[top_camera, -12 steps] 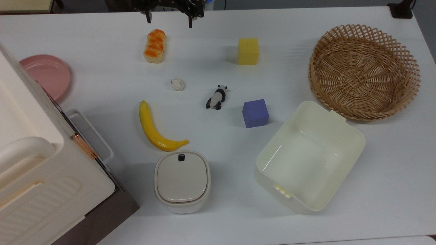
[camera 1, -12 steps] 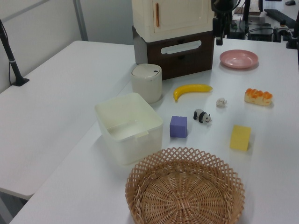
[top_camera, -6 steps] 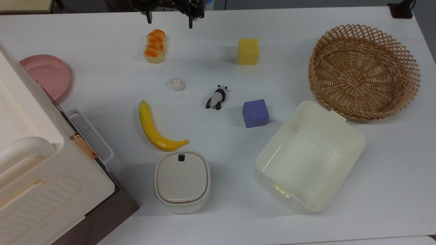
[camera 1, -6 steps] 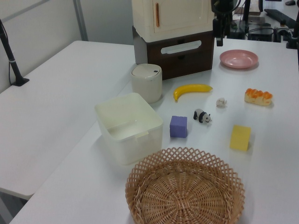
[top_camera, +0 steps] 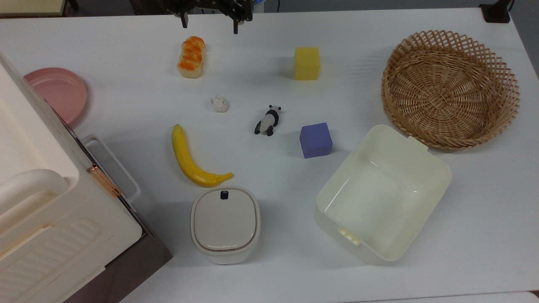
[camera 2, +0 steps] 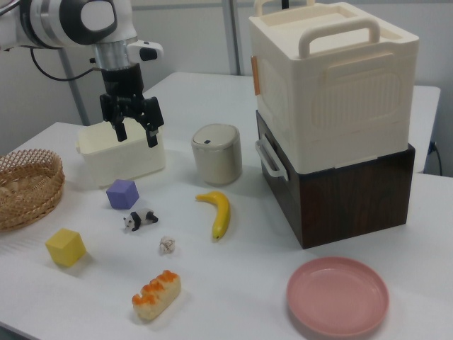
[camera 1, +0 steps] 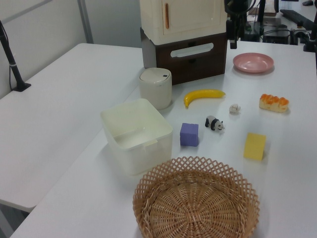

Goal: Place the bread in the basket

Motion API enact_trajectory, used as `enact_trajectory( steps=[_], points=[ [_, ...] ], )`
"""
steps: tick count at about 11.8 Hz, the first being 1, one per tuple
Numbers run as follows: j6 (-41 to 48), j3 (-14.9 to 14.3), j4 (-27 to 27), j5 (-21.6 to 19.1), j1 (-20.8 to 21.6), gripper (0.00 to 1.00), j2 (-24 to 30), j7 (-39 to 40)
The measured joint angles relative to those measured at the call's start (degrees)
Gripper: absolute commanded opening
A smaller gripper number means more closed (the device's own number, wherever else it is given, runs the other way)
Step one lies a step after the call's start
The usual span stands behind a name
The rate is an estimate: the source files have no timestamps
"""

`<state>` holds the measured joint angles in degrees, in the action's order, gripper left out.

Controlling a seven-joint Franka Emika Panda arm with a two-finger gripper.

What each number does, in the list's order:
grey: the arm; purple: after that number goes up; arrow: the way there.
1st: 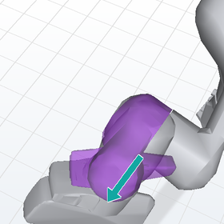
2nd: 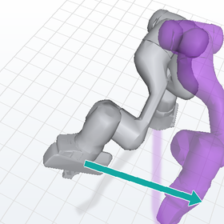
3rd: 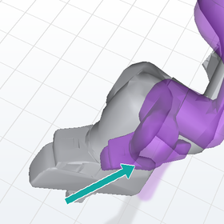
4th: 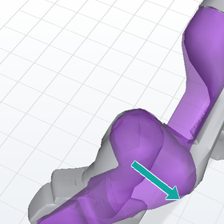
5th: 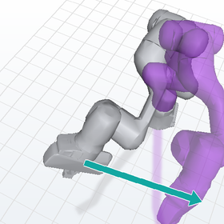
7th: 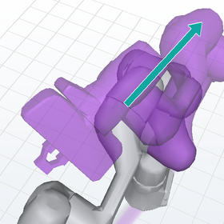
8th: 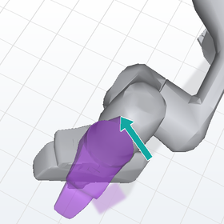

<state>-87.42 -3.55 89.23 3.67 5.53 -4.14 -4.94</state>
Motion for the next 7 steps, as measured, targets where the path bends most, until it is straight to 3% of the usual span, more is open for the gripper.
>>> enact_trajectory(
  steps=[2, 7],
  points=[
    [0.00, 0.00, 3.56, 0.00, 0.00, 1.00, 3.40, 0.25],
    [0.00, 0.43, 17.82, 0.00, 0.02, 1.00, 20.16, 1.72]
  ],
)
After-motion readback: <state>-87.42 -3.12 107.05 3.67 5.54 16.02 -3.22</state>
